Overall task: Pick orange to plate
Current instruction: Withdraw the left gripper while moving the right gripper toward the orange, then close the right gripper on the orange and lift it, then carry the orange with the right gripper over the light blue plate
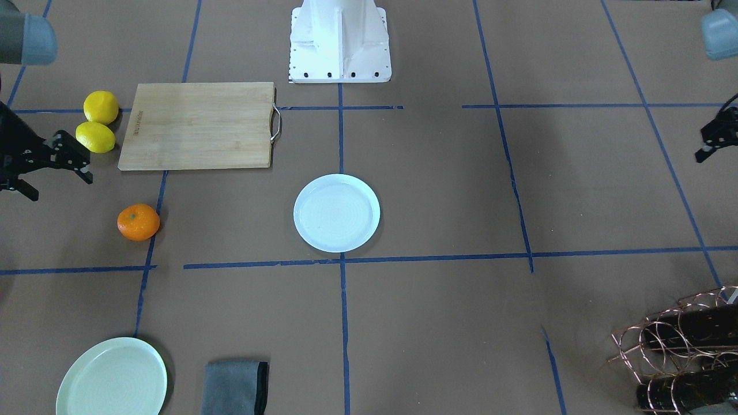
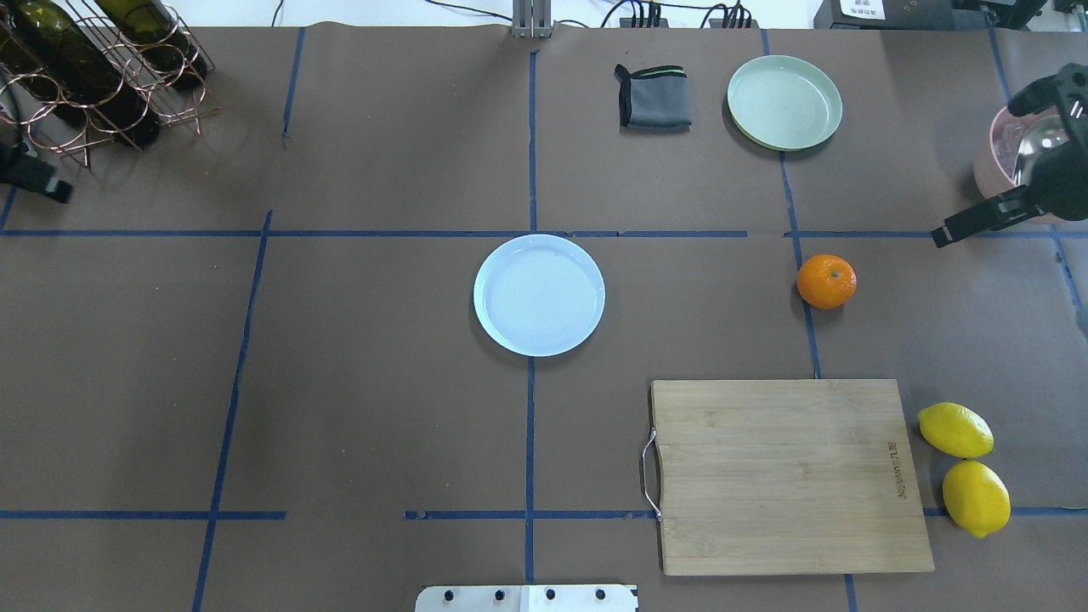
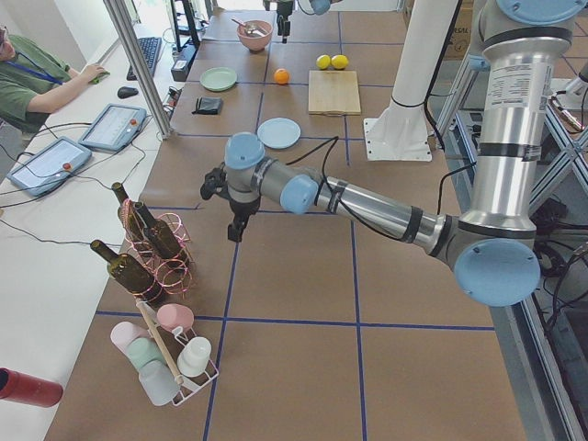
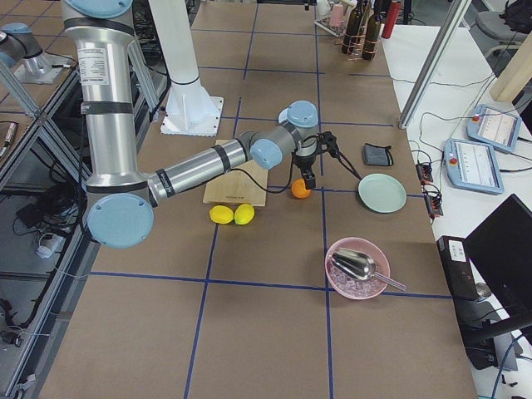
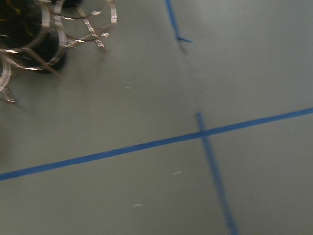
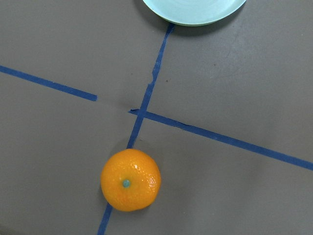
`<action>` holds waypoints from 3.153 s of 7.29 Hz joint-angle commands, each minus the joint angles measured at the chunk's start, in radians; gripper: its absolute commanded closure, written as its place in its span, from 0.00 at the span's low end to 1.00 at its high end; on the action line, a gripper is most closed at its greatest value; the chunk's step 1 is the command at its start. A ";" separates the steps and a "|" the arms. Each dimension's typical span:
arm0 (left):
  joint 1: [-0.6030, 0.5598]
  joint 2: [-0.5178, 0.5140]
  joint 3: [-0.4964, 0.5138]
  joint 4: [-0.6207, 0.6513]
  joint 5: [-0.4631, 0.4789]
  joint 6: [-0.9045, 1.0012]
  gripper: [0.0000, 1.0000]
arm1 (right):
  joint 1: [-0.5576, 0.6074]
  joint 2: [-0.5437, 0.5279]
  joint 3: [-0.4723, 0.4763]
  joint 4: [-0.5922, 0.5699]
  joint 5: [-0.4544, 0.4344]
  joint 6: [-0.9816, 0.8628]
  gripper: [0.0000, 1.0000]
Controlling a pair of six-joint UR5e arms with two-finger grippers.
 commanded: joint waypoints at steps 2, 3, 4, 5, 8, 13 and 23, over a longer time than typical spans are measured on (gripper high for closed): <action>-0.109 0.100 0.041 0.072 0.141 0.147 0.00 | -0.191 0.071 -0.053 0.002 -0.185 0.153 0.00; -0.109 0.108 0.032 0.071 0.141 0.148 0.00 | -0.199 0.082 -0.082 0.002 -0.191 0.159 0.00; -0.110 0.111 0.030 0.071 0.141 0.150 0.00 | -0.208 0.083 -0.140 0.006 -0.216 0.152 0.00; -0.110 0.111 0.028 0.071 0.141 0.150 0.00 | -0.214 0.080 -0.180 0.097 -0.222 0.153 0.00; -0.110 0.111 0.030 0.069 0.141 0.152 0.00 | -0.226 0.090 -0.247 0.207 -0.221 0.159 0.00; -0.110 0.112 0.030 0.068 0.139 0.152 0.00 | -0.226 0.105 -0.253 0.209 -0.210 0.163 1.00; -0.110 0.111 0.024 0.068 0.132 0.152 0.00 | -0.548 0.754 -0.511 -0.143 -0.529 0.686 0.93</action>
